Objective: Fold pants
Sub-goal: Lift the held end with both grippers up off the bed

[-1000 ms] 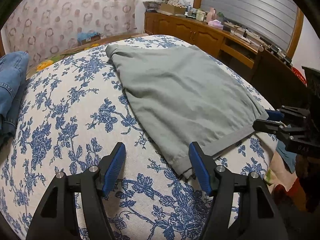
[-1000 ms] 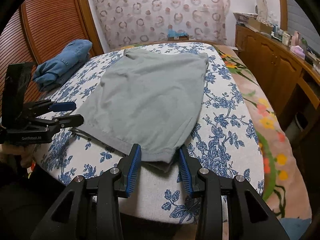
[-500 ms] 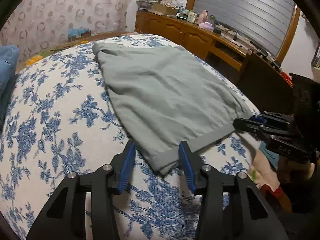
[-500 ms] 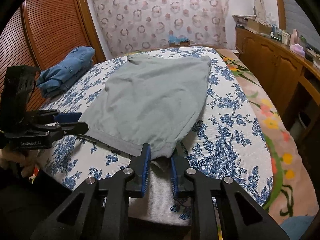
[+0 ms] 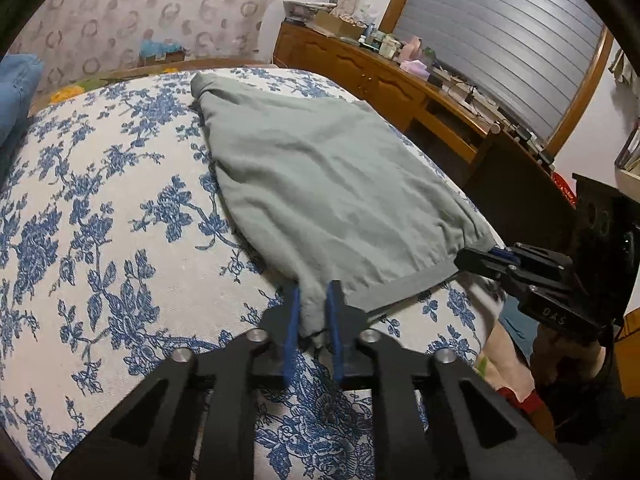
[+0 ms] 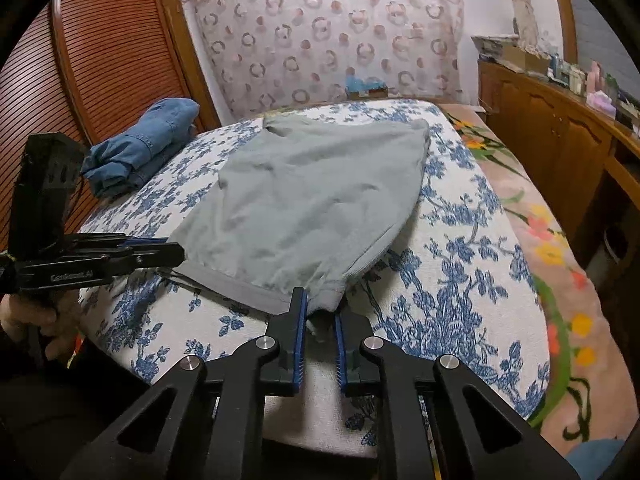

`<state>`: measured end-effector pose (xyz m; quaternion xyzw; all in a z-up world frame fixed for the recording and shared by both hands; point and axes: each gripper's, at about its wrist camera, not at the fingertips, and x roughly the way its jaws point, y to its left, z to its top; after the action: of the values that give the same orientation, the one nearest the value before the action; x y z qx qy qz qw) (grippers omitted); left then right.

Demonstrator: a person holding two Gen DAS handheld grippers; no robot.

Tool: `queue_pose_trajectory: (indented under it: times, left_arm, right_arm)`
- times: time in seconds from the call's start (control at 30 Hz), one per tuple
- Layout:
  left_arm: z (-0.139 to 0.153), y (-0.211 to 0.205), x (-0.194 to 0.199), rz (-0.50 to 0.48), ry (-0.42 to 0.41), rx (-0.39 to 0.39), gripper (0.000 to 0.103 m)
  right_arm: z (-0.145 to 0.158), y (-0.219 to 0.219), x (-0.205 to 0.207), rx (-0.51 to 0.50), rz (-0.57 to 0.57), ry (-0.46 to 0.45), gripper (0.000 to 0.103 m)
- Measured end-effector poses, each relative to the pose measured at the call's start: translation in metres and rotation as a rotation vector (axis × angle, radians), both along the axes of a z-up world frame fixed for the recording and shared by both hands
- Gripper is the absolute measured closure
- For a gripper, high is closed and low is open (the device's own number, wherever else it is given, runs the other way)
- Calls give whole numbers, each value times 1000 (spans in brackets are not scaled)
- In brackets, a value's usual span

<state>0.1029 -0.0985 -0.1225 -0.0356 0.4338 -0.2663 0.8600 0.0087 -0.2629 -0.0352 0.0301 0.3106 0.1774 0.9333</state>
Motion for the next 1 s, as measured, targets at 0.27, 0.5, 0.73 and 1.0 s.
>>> queue_pose_trajectory:
  times: [0.27, 0.5, 0.73, 1.0]
  left_arm:
    - [31, 2, -6, 1, -92, -11, 96]
    - [83, 16, -11, 21, -199, -49, 97]
    - [130, 32, -19, 37, -300, -66, 97]
    - [188, 52, -22, 82, -420, -68, 97]
  right_arm:
    - [21, -5, 1, 37, 19, -54, 91]
    - [60, -3, -4, 39, 53, -144, 91]
    - [108, 4, -14, 29, 71, -254, 92]
    - [155, 23, -27, -14, 135, -386, 92]
